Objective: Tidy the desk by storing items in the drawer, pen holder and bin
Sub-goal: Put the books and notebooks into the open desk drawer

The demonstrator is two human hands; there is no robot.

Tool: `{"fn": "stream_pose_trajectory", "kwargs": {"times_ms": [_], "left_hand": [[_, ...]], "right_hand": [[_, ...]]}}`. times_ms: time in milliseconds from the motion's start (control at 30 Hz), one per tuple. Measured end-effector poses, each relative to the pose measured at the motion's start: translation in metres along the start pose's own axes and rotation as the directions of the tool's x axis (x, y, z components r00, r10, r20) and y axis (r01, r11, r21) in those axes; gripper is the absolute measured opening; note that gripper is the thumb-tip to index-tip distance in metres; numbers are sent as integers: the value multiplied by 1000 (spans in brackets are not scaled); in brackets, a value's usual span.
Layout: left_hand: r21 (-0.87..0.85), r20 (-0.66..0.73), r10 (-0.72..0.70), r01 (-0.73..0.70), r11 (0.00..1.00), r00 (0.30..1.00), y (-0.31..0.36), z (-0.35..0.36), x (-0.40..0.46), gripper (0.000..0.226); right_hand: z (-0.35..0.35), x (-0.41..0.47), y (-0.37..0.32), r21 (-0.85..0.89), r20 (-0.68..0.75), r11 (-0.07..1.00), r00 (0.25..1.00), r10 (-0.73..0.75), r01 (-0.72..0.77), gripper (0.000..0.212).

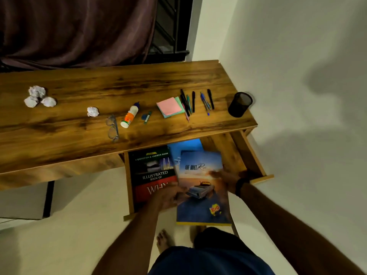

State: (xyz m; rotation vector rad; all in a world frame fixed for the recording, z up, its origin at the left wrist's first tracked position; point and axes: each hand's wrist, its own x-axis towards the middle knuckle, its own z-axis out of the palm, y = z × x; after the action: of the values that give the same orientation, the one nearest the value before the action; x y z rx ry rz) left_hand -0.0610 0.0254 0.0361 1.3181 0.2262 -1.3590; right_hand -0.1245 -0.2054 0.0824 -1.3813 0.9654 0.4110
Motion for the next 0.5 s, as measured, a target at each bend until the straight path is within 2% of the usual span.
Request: {"fn": "stream_pose_trajectory", "kwargs": {"times_ms": [100,133,200,267,400,500], "left_hand": [[-2,-35,20,-20,1000,999,-2,0,1,25],[2,-68,45,-45,999,997,0,2,1,25],[14,-139,97,-96,995,986,7,1,6,27],[77,-171,143,-132,988,975,17,1,10,30],[284,-229,192,-123,951,954,27,-1,21,40],[393,-253,246,-133,910,936,31,-3,23,46]], "right_hand": [[-1,-2,3,72,-135,997,990,-32,42,15],[-3,2,2,107,-129,993,991,-30,44,13],[-6,9,-4,162,-11,987,1000,-5,7,10],[-5,20,-7,70,61,997,997,-37,32,8],[-6,42,-21,-163,-34,958,969,-245,237,33],[-17,61,-30,-247,-60,925,948,-313,290,43]]}}
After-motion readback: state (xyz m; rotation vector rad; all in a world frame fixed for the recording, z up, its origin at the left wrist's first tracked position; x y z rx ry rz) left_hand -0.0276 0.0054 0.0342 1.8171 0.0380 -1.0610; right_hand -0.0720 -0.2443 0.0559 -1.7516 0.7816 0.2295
